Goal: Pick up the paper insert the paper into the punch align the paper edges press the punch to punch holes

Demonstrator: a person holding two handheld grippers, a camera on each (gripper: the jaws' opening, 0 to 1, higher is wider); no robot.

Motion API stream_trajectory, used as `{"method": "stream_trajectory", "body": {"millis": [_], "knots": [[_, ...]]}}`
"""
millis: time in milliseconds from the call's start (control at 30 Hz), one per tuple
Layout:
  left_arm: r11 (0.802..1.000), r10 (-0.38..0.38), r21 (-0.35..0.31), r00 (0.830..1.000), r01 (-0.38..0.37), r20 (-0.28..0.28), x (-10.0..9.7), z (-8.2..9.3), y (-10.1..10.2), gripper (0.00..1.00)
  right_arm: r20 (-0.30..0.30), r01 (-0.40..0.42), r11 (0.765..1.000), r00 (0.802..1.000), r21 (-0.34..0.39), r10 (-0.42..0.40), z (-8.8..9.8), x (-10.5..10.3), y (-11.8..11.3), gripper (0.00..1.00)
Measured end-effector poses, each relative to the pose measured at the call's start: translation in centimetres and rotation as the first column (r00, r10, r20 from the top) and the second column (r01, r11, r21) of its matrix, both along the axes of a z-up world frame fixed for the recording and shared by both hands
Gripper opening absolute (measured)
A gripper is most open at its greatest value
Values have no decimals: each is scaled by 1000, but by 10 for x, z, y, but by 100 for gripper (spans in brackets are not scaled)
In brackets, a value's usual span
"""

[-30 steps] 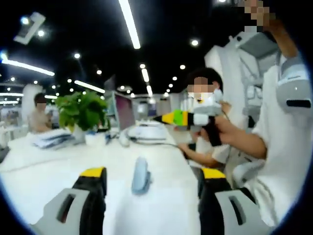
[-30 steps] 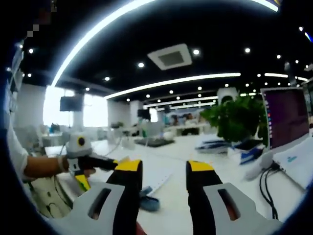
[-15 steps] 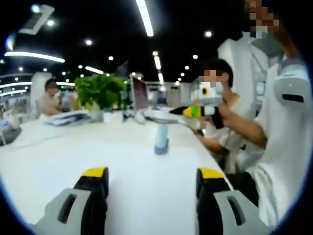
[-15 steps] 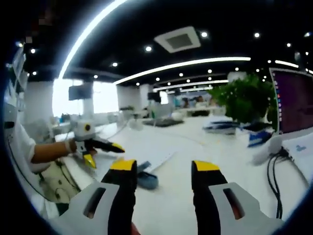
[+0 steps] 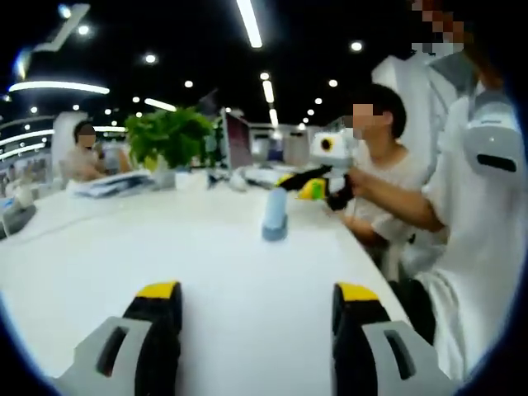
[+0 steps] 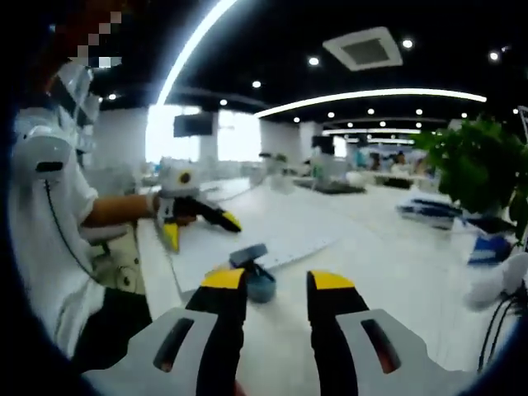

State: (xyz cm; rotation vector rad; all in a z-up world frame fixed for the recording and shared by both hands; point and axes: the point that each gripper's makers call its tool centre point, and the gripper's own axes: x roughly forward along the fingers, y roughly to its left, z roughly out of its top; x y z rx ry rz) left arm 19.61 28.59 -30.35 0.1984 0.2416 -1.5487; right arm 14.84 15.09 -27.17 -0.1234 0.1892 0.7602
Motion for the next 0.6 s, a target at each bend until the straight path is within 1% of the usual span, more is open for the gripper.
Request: {"method": "stream_trajectory", "body": {"millis": [33, 67, 133, 200, 233, 333, 400, 600], "knots": [[1000, -1, 3, 1000, 1, 2, 0, -1, 0, 74, 7, -21, 1000, 1000, -19, 21, -1, 1, 2, 32], [1000, -3, 11, 1000, 3, 7, -1, -3, 0, 74, 6, -54, 997, 998, -55, 55, -5, 2, 4, 33], [1000, -4, 16, 1000, 3, 14, -1, -4, 1, 74, -10, -107, 992, 994, -72, 107, -10, 2, 9, 35], [1000, -5, 16, 1000, 4, 19, -1, -4, 1, 74, -17, -118, 991, 993, -68, 117, -11, 5, 10, 35], [1000, -5, 16, 1000, 5, 22, 0, -4, 1, 74, -36, -128, 989, 991, -68, 125, -15, 9, 9, 36], [1000, -5, 17, 1000, 5, 29, 0, -4, 1, 74, -57, -146, 987, 988, -74, 142, -20, 13, 7, 37], [1000, -5, 14, 1000, 5, 30, 0, -4, 1, 74, -84, -169, 984, 983, -62, 164, -23, 14, 7, 37], [1000, -9, 9, 1000, 8, 27, 1, -4, 1, 74, -84, -197, 979, 978, -60, 191, -26, 18, 9, 37]]}}
